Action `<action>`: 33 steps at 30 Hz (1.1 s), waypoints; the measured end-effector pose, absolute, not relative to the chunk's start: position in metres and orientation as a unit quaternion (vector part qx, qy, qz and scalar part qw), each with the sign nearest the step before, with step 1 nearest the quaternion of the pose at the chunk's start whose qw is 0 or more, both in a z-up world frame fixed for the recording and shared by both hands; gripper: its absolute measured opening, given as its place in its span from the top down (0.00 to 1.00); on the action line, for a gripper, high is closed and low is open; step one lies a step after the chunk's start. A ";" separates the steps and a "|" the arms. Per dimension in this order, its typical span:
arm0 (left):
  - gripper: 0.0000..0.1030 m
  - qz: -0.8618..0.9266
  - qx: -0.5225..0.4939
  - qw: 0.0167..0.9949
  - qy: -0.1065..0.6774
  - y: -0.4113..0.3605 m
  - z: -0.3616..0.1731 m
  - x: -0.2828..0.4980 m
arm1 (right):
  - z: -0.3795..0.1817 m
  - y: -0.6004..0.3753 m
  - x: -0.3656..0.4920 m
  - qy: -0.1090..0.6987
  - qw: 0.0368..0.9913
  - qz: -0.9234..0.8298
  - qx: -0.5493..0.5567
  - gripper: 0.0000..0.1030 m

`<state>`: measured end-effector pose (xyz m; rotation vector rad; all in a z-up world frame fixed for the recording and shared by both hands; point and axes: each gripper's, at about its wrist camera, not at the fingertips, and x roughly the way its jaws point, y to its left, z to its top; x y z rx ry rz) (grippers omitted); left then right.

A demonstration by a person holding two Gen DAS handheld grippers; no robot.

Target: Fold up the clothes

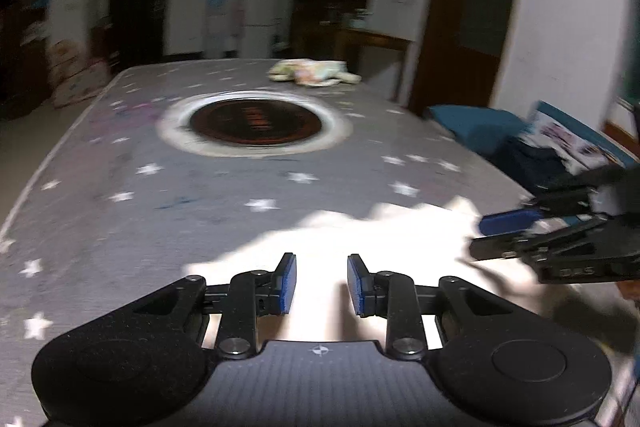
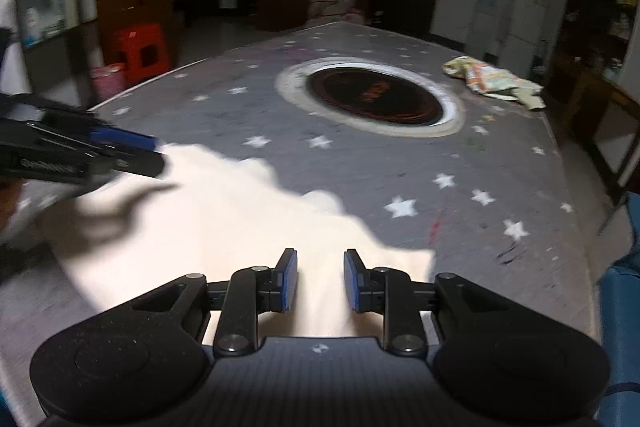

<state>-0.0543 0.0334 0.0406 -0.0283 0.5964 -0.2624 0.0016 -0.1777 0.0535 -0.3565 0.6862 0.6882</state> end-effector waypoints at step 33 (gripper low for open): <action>0.52 -0.149 -0.011 0.940 0.307 0.021 0.021 -0.071 | 0.048 -0.190 -0.025 0.341 0.864 0.332 -0.164 0.66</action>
